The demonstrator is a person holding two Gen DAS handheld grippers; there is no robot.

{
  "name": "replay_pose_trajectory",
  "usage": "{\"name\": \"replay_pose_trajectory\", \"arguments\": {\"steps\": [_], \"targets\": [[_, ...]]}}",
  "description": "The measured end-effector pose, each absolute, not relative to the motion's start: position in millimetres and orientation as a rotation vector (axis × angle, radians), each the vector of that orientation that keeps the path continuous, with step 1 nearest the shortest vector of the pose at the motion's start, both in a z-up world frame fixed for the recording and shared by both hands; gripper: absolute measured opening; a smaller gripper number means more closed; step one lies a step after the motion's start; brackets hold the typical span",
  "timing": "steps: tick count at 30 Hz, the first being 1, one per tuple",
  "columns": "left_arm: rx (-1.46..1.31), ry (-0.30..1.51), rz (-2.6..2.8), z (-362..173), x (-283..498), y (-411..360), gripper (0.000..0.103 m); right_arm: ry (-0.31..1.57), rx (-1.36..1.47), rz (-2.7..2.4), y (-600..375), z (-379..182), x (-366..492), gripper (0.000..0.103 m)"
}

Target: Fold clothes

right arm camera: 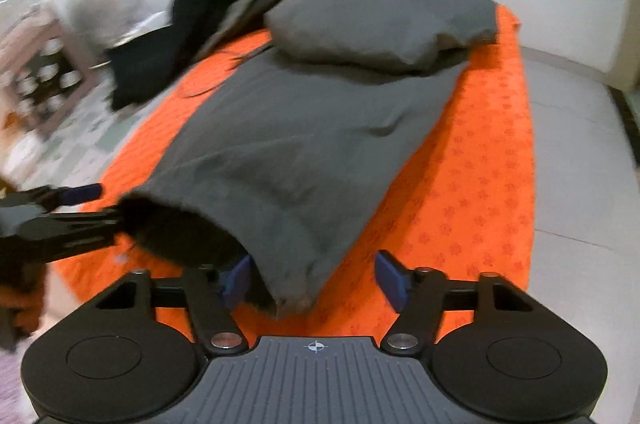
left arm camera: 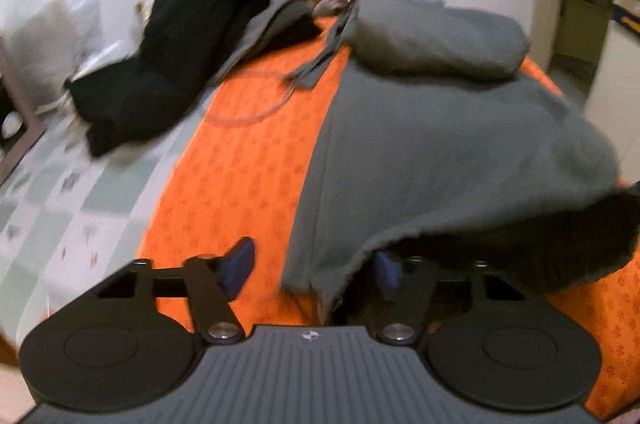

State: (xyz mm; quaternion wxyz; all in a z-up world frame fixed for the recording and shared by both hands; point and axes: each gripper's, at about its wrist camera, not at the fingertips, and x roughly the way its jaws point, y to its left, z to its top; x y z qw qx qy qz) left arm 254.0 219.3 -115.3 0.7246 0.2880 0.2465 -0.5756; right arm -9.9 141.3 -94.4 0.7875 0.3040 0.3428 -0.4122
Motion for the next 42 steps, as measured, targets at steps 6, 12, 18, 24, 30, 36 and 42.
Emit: {"name": "replay_pose_trajectory", "arguments": {"steps": [6, 12, 18, 24, 30, 36, 42], "targets": [[0.597, 0.335, -1.404, -57.3, 245.9, 211.1, 0.008, 0.731, 0.466, -0.907, 161.1, -59.0, 4.0, 0.008], [0.562, 0.221, -1.412, -0.6, 245.3, 216.0, 0.008, 0.643, 0.263, -0.913, 193.3, -5.2, -2.3, 0.006], [0.695, 0.175, -1.414, -24.2, 239.4, 237.6, 0.008, 0.666, 0.235, -0.851, 204.8, -9.9, -4.8, 0.006], [0.887, 0.284, -1.380, -108.3, 244.4, 248.6, 0.010, 0.774, 0.301, -0.754, 204.7, -71.5, 7.5, 0.006], [0.997, 0.325, -1.398, -146.9, 240.8, 270.5, 0.013, 0.842, 0.264, -0.686, 214.4, -112.0, 9.4, 0.014], [0.859, 0.461, -1.464, -106.5, 241.8, 292.5, 0.013, 0.718, 0.268, -0.612, 217.8, -76.2, -31.2, 0.013], [0.675, 0.554, -1.541, -69.3, 242.2, 250.4, 0.013, 0.567, 0.318, -0.575, 179.4, -38.5, -53.3, 0.014]]}}
